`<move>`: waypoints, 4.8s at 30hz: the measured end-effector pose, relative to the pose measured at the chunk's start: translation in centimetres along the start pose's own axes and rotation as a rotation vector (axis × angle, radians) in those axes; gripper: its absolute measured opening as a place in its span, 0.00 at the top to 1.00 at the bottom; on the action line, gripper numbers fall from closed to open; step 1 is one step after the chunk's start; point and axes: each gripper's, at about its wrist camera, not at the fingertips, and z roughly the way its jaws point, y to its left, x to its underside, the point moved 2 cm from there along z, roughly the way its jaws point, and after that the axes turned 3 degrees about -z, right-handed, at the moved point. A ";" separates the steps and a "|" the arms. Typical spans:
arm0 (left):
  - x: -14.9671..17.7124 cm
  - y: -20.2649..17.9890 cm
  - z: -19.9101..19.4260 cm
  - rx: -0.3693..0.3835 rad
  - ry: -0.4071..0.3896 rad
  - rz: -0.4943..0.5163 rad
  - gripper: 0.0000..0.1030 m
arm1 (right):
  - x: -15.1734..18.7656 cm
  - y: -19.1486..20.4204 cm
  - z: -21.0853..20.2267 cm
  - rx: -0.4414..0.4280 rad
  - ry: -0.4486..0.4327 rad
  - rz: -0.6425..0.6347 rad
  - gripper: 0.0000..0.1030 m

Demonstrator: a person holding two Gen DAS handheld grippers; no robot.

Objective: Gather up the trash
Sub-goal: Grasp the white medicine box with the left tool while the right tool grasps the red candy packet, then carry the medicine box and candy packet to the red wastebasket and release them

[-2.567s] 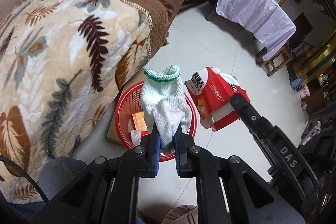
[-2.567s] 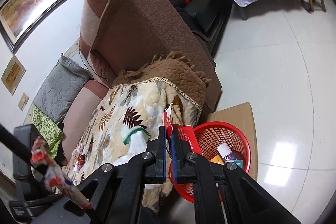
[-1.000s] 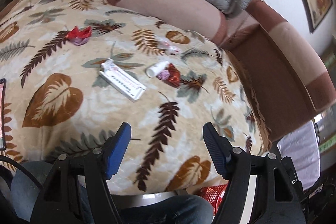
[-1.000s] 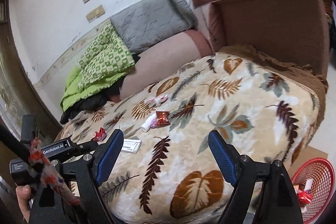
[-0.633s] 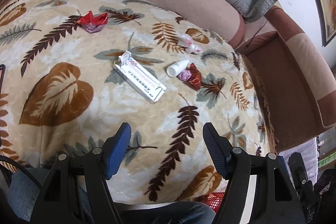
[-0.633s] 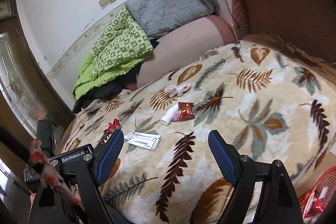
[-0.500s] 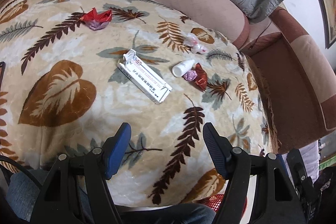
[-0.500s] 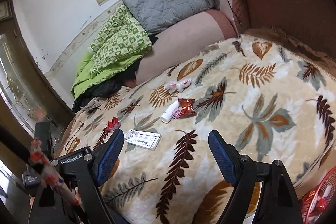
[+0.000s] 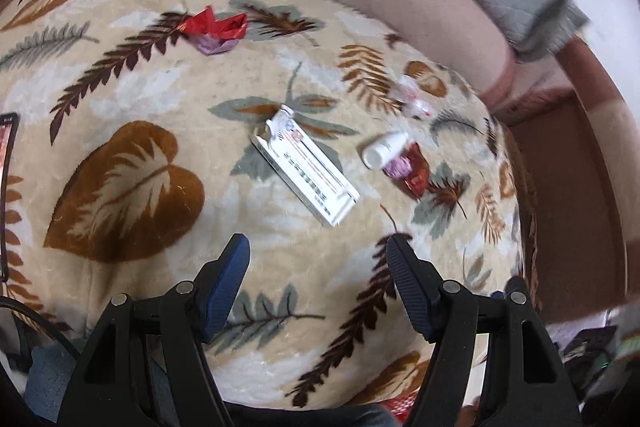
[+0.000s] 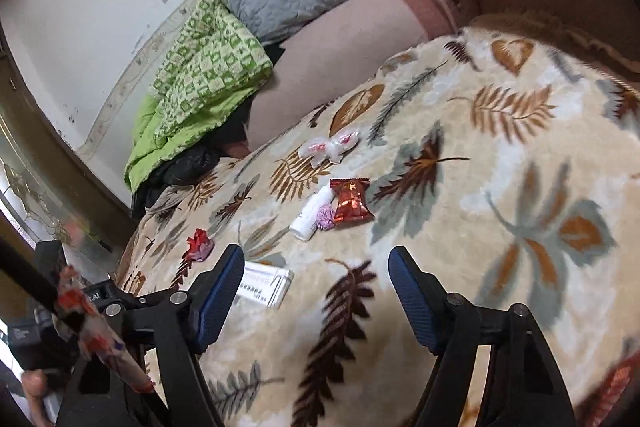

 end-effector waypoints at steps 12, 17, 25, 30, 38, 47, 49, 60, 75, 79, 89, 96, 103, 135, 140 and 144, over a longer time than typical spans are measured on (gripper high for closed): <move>-3.8 0.6 6.9 -0.124 0.045 -0.131 0.32 | -2.7 -3.5 13.5 -0.026 0.095 0.039 0.34; -3.5 0.4 8.5 -0.137 0.063 -0.158 0.32 | -1.9 -4.4 16.8 0.014 0.142 0.045 0.48; -3.9 -1.2 11.9 -0.234 0.090 -0.157 0.27 | -1.5 -5.5 13.9 -0.053 0.051 0.091 0.66; -4.0 -2.3 12.8 -0.303 0.027 -0.107 0.25 | -0.7 -5.1 12.3 -0.056 0.027 0.078 0.66; -3.9 -2.8 13.6 -0.350 0.056 0.018 0.27 | -0.4 -4.7 10.0 -0.082 -0.042 0.056 0.66; -2.6 -2.9 12.6 -0.380 0.086 0.077 0.37 | -0.3 -4.8 10.2 -0.093 -0.043 0.060 0.66; -2.3 -3.4 12.5 -0.386 0.087 0.096 0.46 | -0.3 -4.9 10.1 -0.097 -0.048 0.061 0.66; -1.0 -6.8 7.8 -0.238 -0.012 0.201 0.88 | -0.2 -5.7 10.0 -0.085 -0.049 0.103 0.66; -2.9 -1.4 9.2 -0.192 0.119 -0.059 0.44 | -0.2 -5.8 10.1 -0.092 -0.051 0.108 0.66; -2.9 0.3 9.9 -0.166 0.160 -0.165 0.44 | -0.2 -6.0 10.2 -0.103 -0.047 0.112 0.66; -0.8 -3.0 12.1 -0.309 0.164 0.056 0.40 | -0.2 -6.1 10.1 -0.121 -0.049 0.121 0.66; -0.9 -3.7 10.4 -0.216 0.127 0.071 0.53 | -0.2 -5.8 9.6 -0.128 -0.063 0.105 0.66; 0.1 -7.8 6.7 -0.121 0.014 0.232 0.53 | -1.3 -4.1 3.7 -0.122 -0.133 0.059 0.66; 24.4 -19.5 -13.2 0.626 0.010 0.827 0.53 | 8.1 -5.1 -33.9 0.287 -0.447 0.125 0.66; 29.0 -21.0 -15.4 0.677 0.043 0.897 0.53 | 9.6 -6.3 -37.1 0.324 -0.483 0.149 0.66; 31.7 -21.8 -16.6 0.698 0.054 0.942 0.53 | 10.5 -7.3 -38.7 0.346 -0.497 0.174 0.66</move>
